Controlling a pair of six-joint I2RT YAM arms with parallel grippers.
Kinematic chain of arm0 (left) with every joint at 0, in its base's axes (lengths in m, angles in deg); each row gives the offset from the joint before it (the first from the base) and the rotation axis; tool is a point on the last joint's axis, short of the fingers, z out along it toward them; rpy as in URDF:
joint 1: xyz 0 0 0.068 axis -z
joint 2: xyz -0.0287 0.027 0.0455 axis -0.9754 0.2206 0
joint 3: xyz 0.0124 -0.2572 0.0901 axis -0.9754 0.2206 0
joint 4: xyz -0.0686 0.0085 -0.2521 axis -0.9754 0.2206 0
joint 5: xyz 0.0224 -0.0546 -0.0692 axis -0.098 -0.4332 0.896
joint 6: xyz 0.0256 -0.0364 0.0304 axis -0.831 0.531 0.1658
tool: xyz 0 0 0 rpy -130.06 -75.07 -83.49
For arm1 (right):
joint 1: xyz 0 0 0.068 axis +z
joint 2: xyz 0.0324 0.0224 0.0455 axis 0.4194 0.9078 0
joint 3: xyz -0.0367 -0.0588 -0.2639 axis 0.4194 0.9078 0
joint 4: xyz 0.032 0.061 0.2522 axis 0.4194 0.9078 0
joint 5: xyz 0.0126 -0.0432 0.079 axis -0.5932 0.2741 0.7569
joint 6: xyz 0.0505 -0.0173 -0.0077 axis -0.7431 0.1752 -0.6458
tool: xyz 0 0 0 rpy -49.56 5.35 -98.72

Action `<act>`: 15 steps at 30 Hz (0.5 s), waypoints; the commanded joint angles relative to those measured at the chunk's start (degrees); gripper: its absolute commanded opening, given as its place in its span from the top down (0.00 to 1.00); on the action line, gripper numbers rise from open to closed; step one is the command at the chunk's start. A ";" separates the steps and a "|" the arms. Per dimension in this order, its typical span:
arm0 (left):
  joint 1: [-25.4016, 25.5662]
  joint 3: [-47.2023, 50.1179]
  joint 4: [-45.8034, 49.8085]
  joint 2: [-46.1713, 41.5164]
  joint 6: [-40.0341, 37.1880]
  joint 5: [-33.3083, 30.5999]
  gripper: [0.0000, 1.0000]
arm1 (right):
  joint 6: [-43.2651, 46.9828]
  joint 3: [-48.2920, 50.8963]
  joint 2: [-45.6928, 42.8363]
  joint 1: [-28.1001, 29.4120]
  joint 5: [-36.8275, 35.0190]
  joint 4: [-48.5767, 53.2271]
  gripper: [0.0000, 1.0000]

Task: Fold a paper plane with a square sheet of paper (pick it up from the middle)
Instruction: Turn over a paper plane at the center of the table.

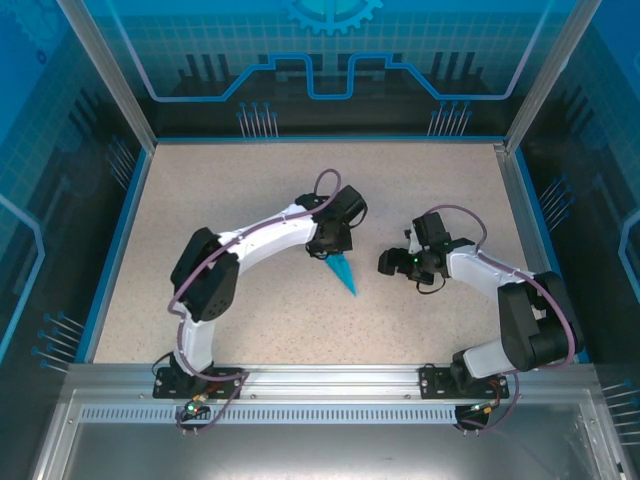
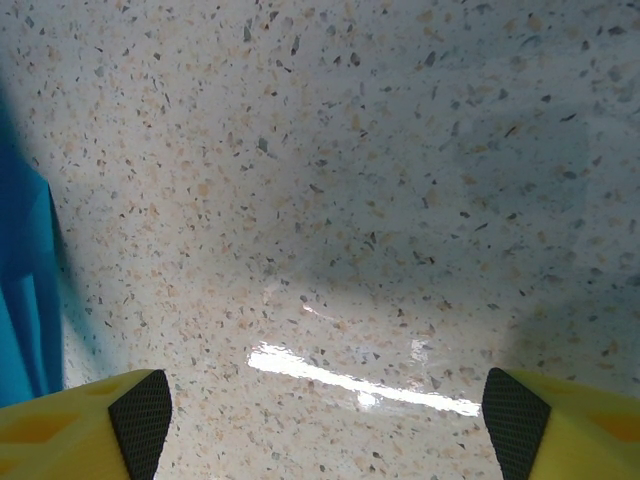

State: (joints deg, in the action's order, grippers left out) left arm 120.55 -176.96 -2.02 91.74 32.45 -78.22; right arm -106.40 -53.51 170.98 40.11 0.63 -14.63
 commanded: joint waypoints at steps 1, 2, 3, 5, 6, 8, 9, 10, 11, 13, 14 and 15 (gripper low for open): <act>-0.24 3.56 -7.91 -6.29 -5.96 5.74 0.99 | -0.89 0.47 -2.32 -1.66 0.19 -1.28 0.15; -0.61 5.11 -10.86 -7.61 -7.43 7.86 0.99 | -1.16 0.86 -3.09 -1.93 0.39 -1.80 0.15; -1.11 6.75 -13.19 -8.67 -8.43 9.84 0.99 | -1.24 1.29 -3.97 -2.19 0.58 -2.13 0.15; -2.83 10.45 -19.29 -10.51 -9.64 14.90 0.99 | -1.94 1.99 -6.22 -2.98 0.42 -2.60 0.16; -3.67 12.39 -21.97 -11.23 -9.59 17.30 0.99 | -2.09 2.30 -7.30 -3.40 0.51 -2.78 0.16; -5.64 16.32 -27.94 -12.13 -8.84 23.28 0.99 | -2.39 3.19 -10.29 -3.89 0.45 -3.34 0.16; -6.27 17.89 -30.39 -12.46 -8.63 25.30 0.99 | -2.39 3.44 -11.21 -4.03 0.60 -3.53 0.15; -6.83 19.32 -32.99 -12.40 -8.34 26.92 0.99 | -2.01 3.66 -12.54 -4.15 1.19 -3.77 0.15; -7.33 20.56 -34.90 -12.04 -8.03 28.23 1.00 | -1.79 3.88 -13.60 -4.13 1.83 -4.13 0.15; -7.90 22.11 -37.89 -10.76 -7.49 30.58 1.00 | -1.93 4.19 -15.10 -3.99 3.51 -4.64 0.15; -8.16 23.00 -39.99 -10.12 -7.01 31.77 1.00 | -2.13 4.18 -15.49 -3.63 4.98 -5.00 0.15; -8.39 23.81 -41.76 -9.54 -6.53 32.89 1.00 | -2.26 4.09 -15.58 -3.12 6.10 -5.16 0.16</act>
State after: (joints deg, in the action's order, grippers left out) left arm 112.41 -154.87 -34.17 80.79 25.52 -53.07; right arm -107.93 -50.16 156.42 37.03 2.77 -18.04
